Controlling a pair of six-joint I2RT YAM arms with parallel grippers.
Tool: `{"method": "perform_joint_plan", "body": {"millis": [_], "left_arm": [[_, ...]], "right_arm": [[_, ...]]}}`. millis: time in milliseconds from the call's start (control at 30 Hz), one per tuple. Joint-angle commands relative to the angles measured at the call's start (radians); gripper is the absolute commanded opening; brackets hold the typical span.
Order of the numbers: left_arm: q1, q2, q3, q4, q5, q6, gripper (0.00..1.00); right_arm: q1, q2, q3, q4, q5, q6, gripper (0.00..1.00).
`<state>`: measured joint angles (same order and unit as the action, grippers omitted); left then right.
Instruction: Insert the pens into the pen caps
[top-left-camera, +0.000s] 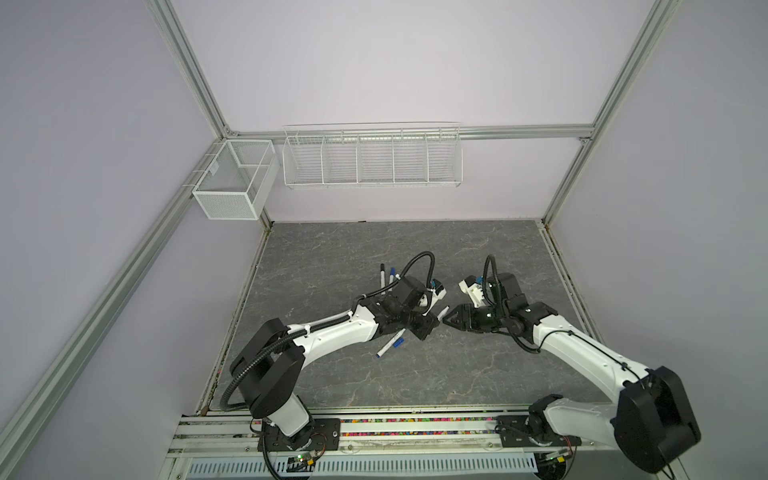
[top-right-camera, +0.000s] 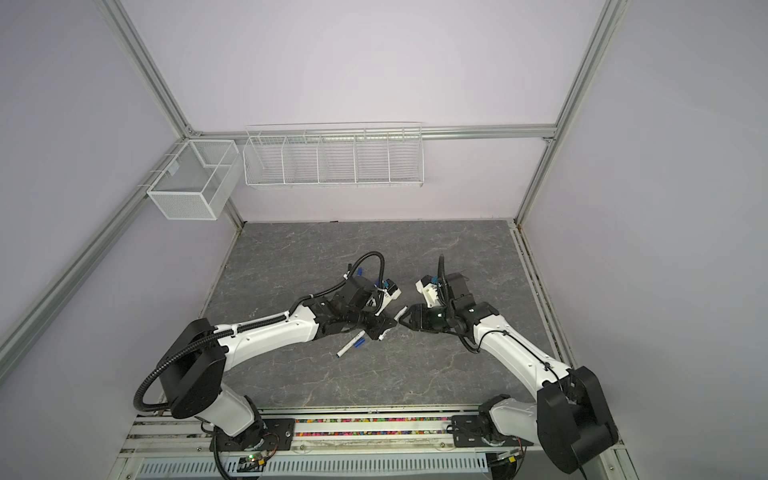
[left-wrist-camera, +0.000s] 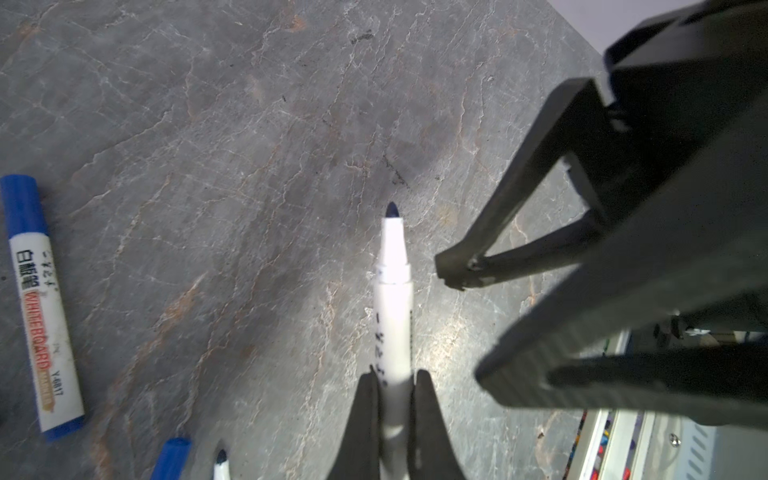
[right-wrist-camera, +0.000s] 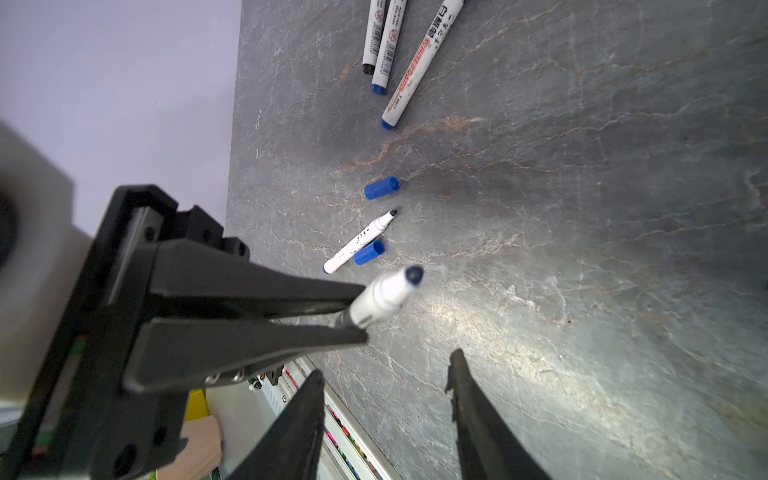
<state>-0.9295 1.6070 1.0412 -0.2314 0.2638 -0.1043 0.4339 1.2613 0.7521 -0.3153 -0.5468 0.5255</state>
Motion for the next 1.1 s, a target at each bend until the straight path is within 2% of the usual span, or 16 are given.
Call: {"method": "perform_joint_plan", "body": {"millis": [0, 233, 467, 633, 733, 933, 1067], "left_arm": [[0.003, -0.032, -0.027, 0.023, 0.040, 0.003, 0.00], [0.004, -0.050, -0.047, 0.048, 0.030, -0.001, 0.00], [0.008, -0.049, -0.048, 0.075, 0.020, -0.013, 0.00], [0.010, -0.044, -0.052, 0.080, 0.008, -0.021, 0.00], [0.011, -0.035, -0.054, 0.067, 0.010, -0.017, 0.21], [0.011, -0.015, -0.047, 0.043, 0.006, -0.008, 0.27], [0.012, -0.006, -0.037, 0.038, 0.027, 0.000, 0.27]], "right_arm": [[0.008, 0.034, 0.031, 0.078, -0.018, 0.038, 0.48], [0.029, 0.096, 0.052, 0.136, -0.037, 0.074, 0.34], [0.065, 0.128, 0.052, 0.172, -0.045, 0.099, 0.31], [0.068, 0.121, 0.037, 0.196, -0.046, 0.119, 0.15], [0.068, 0.104, 0.035, 0.193, -0.044, 0.119, 0.13], [0.065, 0.071, 0.039, 0.174, -0.039, 0.114, 0.12], [0.061, 0.059, 0.036, 0.170, -0.035, 0.115, 0.12]]}}
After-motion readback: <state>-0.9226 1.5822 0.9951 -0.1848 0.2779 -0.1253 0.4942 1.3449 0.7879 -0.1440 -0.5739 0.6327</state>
